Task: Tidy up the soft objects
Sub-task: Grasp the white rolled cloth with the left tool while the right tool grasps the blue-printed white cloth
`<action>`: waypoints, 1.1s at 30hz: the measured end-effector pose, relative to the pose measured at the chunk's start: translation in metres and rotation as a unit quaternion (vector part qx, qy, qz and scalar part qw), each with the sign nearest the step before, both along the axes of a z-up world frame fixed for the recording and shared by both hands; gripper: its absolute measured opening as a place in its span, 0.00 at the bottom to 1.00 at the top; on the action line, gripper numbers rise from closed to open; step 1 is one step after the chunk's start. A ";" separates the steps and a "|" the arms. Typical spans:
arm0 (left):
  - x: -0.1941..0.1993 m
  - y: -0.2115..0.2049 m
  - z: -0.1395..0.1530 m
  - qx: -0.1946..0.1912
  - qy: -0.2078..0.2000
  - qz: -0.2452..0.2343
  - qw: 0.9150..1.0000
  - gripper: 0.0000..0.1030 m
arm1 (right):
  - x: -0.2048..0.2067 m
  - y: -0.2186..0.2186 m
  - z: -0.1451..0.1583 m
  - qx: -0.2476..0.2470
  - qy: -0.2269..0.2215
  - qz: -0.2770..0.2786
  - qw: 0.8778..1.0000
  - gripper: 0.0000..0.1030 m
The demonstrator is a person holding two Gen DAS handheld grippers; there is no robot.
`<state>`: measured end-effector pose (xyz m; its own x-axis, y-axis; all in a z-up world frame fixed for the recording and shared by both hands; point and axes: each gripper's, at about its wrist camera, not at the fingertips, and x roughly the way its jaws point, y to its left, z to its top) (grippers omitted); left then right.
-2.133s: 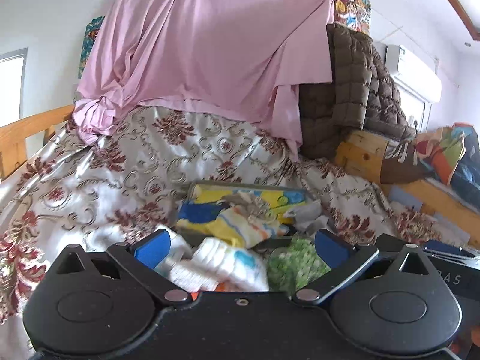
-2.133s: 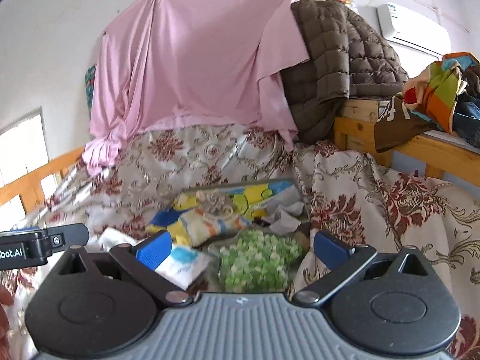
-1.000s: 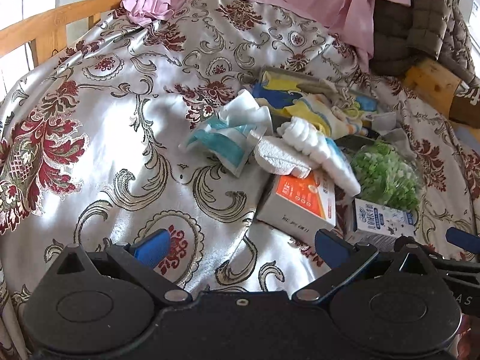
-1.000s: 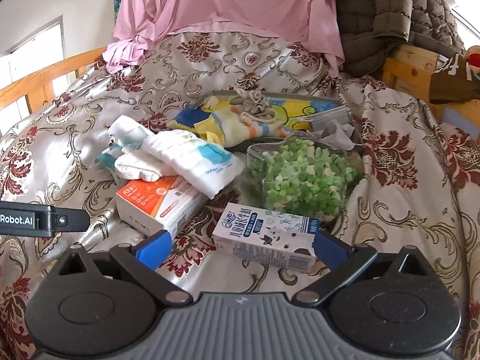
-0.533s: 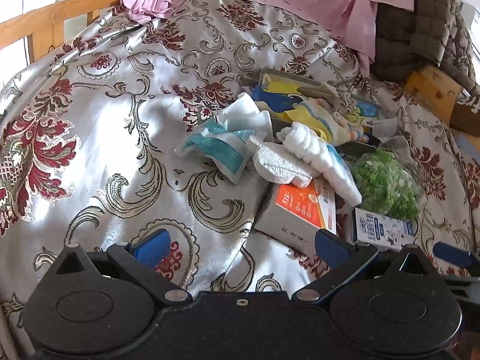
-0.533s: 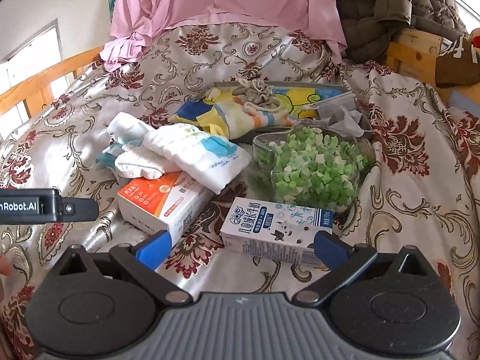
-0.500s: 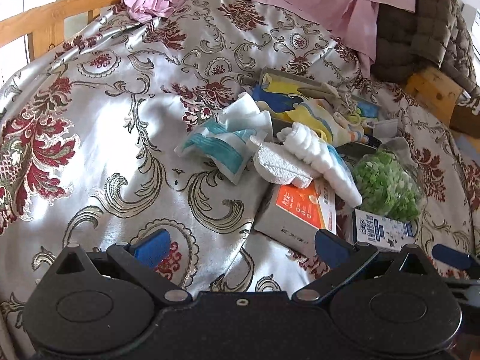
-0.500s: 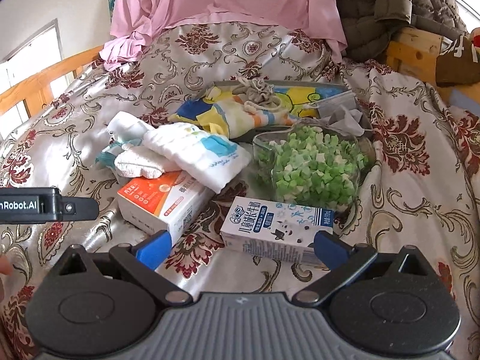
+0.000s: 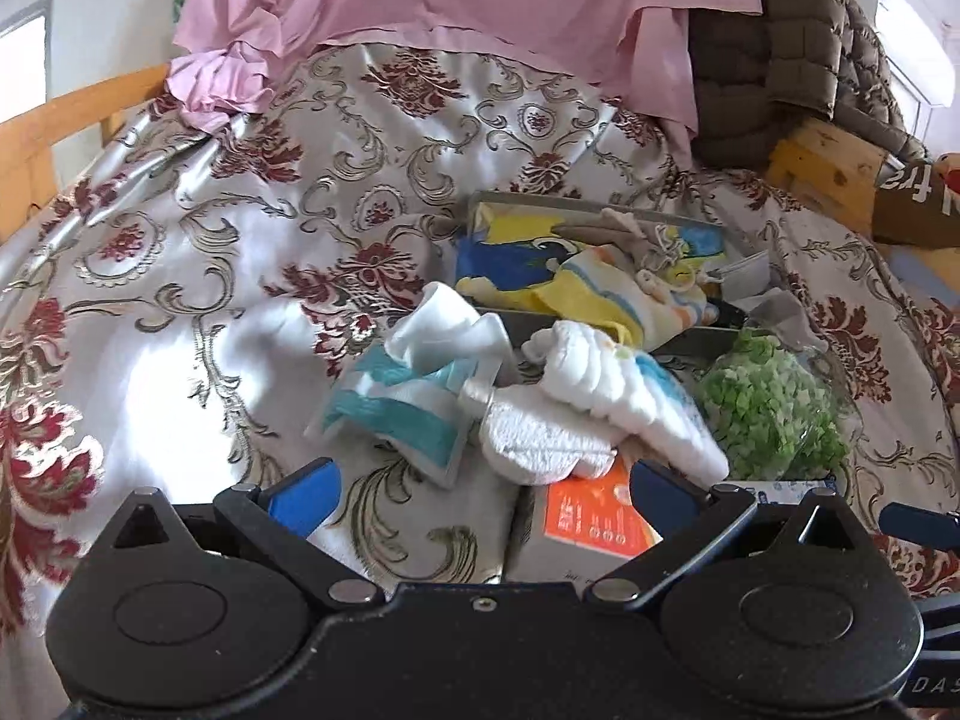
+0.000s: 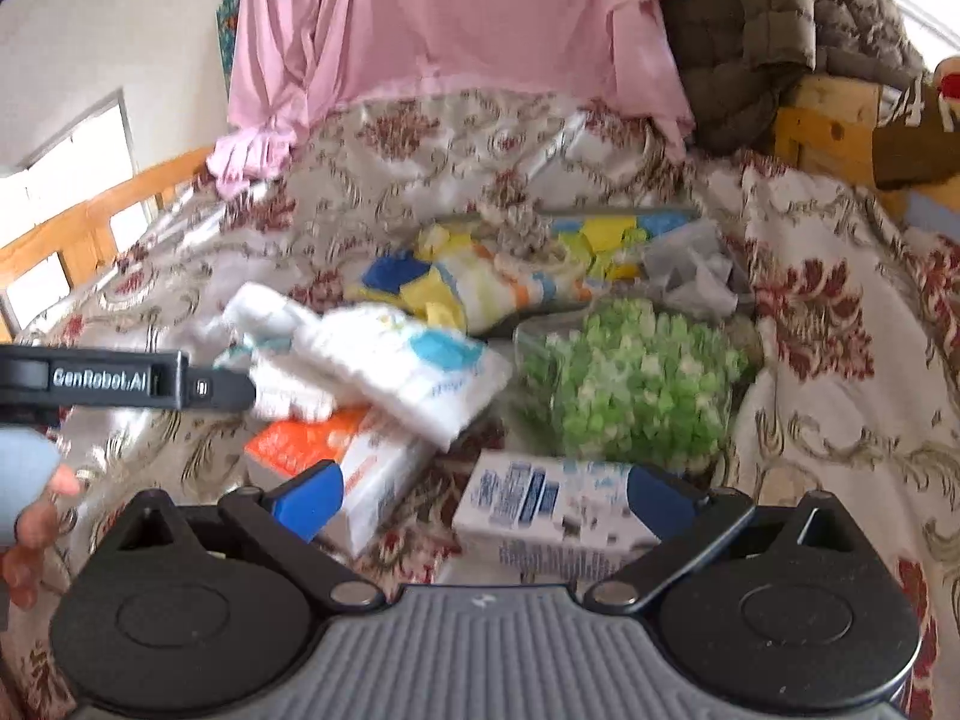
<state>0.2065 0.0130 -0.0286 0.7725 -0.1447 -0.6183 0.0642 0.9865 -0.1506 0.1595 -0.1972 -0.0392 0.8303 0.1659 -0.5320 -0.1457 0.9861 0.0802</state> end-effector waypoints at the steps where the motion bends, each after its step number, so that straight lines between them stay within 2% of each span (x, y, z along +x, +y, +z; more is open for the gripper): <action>1: 0.002 0.001 -0.001 -0.006 0.003 -0.003 1.000 0.99 | 0.001 0.000 0.001 -0.002 -0.012 -0.005 1.000 1.00; 3: 0.006 0.003 -0.001 -0.021 0.012 -0.007 1.000 0.99 | 0.005 0.003 0.000 -0.015 -0.030 -0.019 0.999 1.00; 7: 0.007 0.011 -0.006 -0.054 0.012 0.021 0.998 0.99 | 0.016 0.011 -0.006 -0.046 -0.053 -0.034 0.997 1.00; 13: 0.019 0.029 -0.019 -0.107 0.016 0.041 0.993 0.99 | 0.027 0.029 -0.016 -0.091 -0.067 -0.017 0.993 0.99; 17: 0.027 0.039 -0.029 -0.155 0.037 0.055 0.986 0.98 | 0.040 0.043 -0.016 -0.120 -0.067 -0.008 0.990 0.91; 20: 0.028 0.046 -0.030 -0.189 0.029 0.065 0.979 0.97 | 0.050 0.050 -0.016 -0.124 -0.063 0.001 0.990 0.85; 22: 0.029 0.051 -0.032 -0.210 0.022 0.060 0.976 0.94 | 0.053 0.057 -0.016 -0.130 -0.062 0.012 0.990 0.83; 27: 0.037 0.053 -0.043 -0.256 0.041 0.037 0.965 0.78 | 0.057 0.070 -0.020 -0.144 -0.055 0.044 0.987 0.77; 33: 0.043 0.051 -0.052 -0.293 0.043 0.013 0.955 0.69 | 0.067 0.079 -0.024 -0.155 -0.046 0.050 0.986 0.74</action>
<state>0.2500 0.0642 -0.0806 0.7301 -0.4665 -0.4993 0.0027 0.7327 -0.6805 0.2265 -0.1178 -0.0630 0.8655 0.0918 -0.4925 -0.2364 0.9415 -0.2400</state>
